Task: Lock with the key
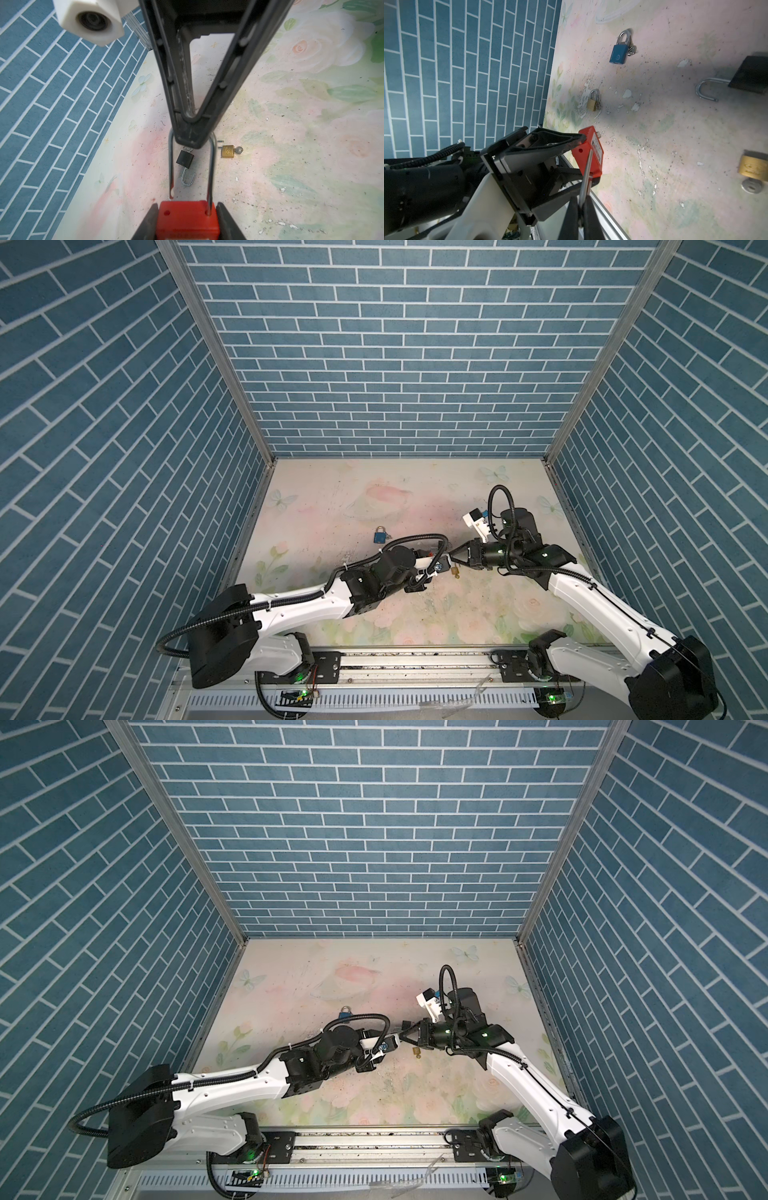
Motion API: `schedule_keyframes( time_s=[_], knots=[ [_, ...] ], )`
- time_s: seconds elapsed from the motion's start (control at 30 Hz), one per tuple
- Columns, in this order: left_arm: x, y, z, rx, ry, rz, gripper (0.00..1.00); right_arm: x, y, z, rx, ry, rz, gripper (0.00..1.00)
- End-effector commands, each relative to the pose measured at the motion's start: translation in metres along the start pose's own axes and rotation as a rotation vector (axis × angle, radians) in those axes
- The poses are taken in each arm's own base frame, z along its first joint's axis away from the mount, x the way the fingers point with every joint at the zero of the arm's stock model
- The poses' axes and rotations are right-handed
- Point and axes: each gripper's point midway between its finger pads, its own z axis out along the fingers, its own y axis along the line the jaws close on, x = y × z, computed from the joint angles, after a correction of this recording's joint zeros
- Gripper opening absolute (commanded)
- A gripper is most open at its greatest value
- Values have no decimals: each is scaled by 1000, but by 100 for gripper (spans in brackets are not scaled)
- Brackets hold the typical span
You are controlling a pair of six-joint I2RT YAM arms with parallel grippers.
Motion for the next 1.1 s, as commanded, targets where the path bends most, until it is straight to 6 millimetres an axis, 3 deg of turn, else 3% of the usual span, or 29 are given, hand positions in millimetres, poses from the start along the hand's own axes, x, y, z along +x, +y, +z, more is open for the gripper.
schedule_keyframes(
  time_s=[0.0, 0.37, 1.07],
  knots=[
    [-28, 8, 0, 0, -86, 1, 0, -12, 18, -8, -19, -55, -201, 0],
    [-35, 9, 4, 7, -102, 16, 0, 3, 25, -4, -100, -18, -343, 0],
    [-48, 12, 3, 13, -143, 30, 0, 13, 22, 13, -132, 43, -356, 0]
  ],
)
